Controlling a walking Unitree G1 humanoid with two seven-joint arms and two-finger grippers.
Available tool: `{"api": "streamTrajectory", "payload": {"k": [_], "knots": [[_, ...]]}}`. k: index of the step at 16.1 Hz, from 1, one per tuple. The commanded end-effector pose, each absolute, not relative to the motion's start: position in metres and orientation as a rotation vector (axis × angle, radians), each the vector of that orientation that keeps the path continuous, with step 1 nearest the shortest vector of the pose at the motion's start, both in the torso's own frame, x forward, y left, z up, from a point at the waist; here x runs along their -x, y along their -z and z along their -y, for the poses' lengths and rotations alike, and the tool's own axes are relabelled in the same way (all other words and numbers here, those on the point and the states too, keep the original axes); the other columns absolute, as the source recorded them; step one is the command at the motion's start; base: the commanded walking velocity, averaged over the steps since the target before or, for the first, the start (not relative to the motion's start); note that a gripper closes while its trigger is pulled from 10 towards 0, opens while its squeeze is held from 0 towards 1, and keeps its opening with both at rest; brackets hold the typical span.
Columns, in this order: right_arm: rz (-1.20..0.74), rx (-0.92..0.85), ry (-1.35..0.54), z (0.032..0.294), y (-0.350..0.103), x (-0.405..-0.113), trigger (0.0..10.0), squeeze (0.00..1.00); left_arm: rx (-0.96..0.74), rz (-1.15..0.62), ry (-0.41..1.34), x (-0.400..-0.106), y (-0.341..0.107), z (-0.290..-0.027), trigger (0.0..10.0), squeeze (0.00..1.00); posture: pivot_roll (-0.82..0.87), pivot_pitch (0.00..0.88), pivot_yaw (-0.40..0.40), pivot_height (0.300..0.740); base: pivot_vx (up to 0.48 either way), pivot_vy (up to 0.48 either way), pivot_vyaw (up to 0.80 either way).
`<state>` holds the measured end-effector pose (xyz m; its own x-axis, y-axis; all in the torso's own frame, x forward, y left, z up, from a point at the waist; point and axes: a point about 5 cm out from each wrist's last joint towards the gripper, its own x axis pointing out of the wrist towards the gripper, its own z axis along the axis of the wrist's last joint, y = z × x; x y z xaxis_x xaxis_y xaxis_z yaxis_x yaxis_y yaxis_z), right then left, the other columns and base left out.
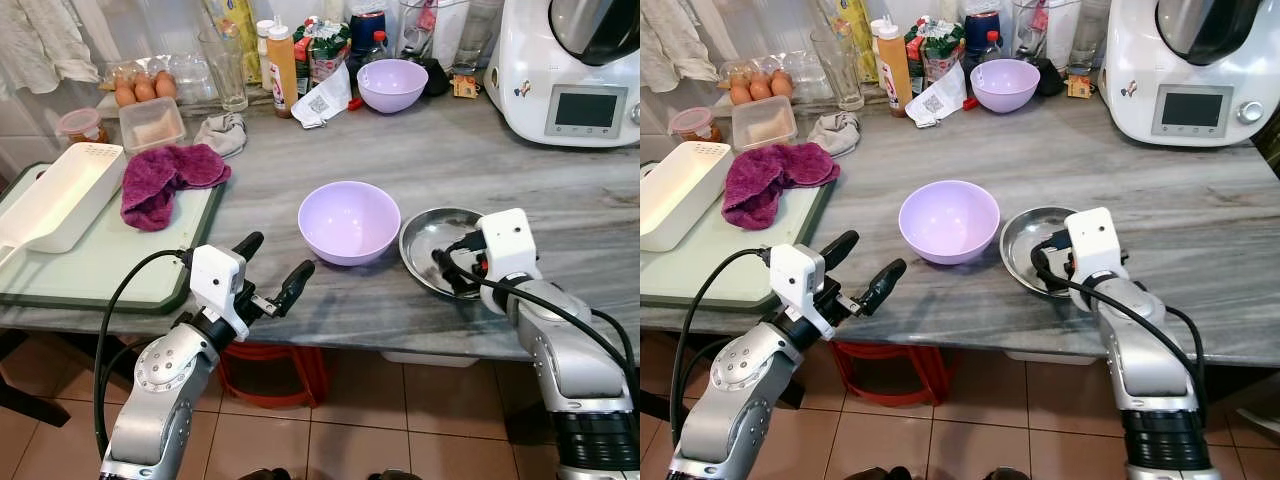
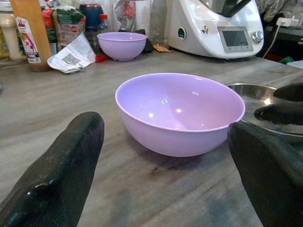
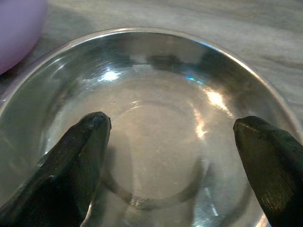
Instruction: Setting the table
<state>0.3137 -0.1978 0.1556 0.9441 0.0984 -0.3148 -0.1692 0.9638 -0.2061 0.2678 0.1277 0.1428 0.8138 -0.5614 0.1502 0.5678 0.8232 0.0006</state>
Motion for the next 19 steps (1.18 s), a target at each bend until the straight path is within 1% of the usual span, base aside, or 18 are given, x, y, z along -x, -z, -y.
{"api": "streamTrajectory", "payload": {"k": [1, 2, 6, 9, 14, 19], "knots": [[-0.338, 0.217, -0.150, 0.197, -0.150, -0.312, 10.0, 0.81, 0.040, 0.146, 0.586, -0.266, -0.143, -0.132, 10.0, 0.00, -0.17, 0.132, 0.036, 0.740, 0.000, 0.000, 0.00], [-0.344, 0.206, -0.168, 0.195, -0.150, -0.313, 10.0, 0.79, 0.041, 0.144, 0.588, -0.266, -0.143, -0.132, 10.0, 0.00, -0.18, 0.134, 0.038, 0.740, 0.000, 0.000, 0.00], [-0.359, 0.134, -0.243, 0.182, -0.150, -0.315, 10.0, 0.78, 0.038, 0.140, 0.594, -0.266, -0.143, -0.131, 10.0, 0.00, -0.17, 0.136, 0.043, 0.740, 0.000, 0.000, 0.00], [-0.356, 0.121, -0.282, 0.172, -0.151, -0.315, 10.0, 0.77, 0.036, 0.139, 0.596, -0.265, -0.143, -0.131, 10.0, 0.00, -0.17, 0.137, 0.045, 0.740, 0.000, 0.000, 0.00], [-0.342, 0.099, -0.307, 0.164, -0.151, -0.321, 10.0, 0.76, 0.035, 0.137, 0.600, -0.265, -0.143, -0.131, 10.0, 0.00, -0.17, 0.141, 0.044, 0.740, 0.000, 0.000, 0.00], [-0.272, 0.054, -0.335, 0.156, -0.160, -0.322, 10.0, 0.76, 0.060, 0.149, 0.750, -0.255, -0.149, -0.129, 10.0, 0.00, -0.17, 0.143, 0.045, 0.740, 0.000, 0.000, 0.00]]}}
